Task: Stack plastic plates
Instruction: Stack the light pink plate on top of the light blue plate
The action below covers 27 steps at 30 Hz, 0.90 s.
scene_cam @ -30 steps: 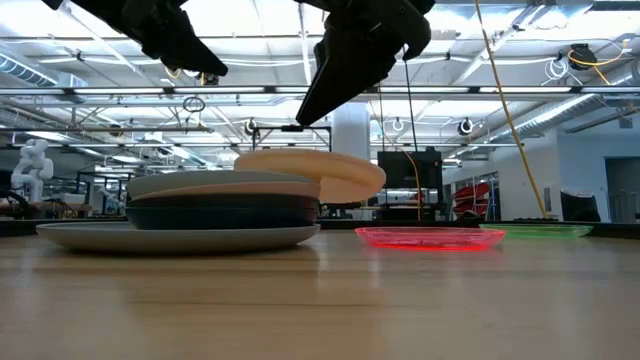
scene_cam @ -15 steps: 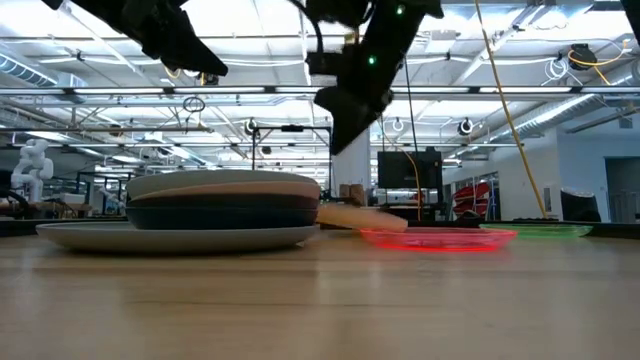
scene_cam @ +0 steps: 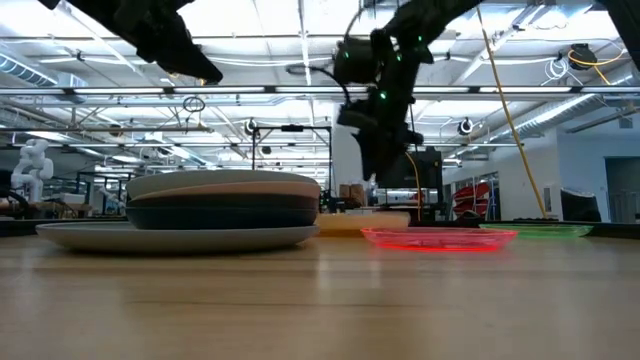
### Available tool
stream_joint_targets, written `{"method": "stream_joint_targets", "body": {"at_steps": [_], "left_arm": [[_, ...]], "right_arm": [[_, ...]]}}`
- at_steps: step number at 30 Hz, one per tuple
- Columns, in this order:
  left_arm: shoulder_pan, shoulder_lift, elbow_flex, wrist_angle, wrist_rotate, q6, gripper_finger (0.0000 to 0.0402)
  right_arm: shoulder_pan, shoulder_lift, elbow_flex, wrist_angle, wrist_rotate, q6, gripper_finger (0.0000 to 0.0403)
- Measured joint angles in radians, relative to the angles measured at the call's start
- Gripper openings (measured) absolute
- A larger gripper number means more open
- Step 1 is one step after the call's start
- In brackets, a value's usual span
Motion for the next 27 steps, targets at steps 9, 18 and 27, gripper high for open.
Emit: {"method": "stream_joint_targets", "body": {"at_steps": [9, 18, 27], "left_arm": [[-0.002, 0.0, 0.0, -0.01, 0.0, -0.001, 0.004], [-0.005, 0.0, 0.0, -0.008, 0.0, 0.002, 0.004], [-0.005, 0.0, 0.0, -0.003, 0.0, 0.002, 0.004]], "right_arm": [[-0.175, 0.009, -0.158, 0.109, -0.106, 0.005, 0.0175], [-0.204, 0.009, -0.29, 0.306, -0.149, 0.037, 0.0169], [-0.203, 0.009, -0.33, 0.379, -0.144, 0.061, 0.0092]]}}
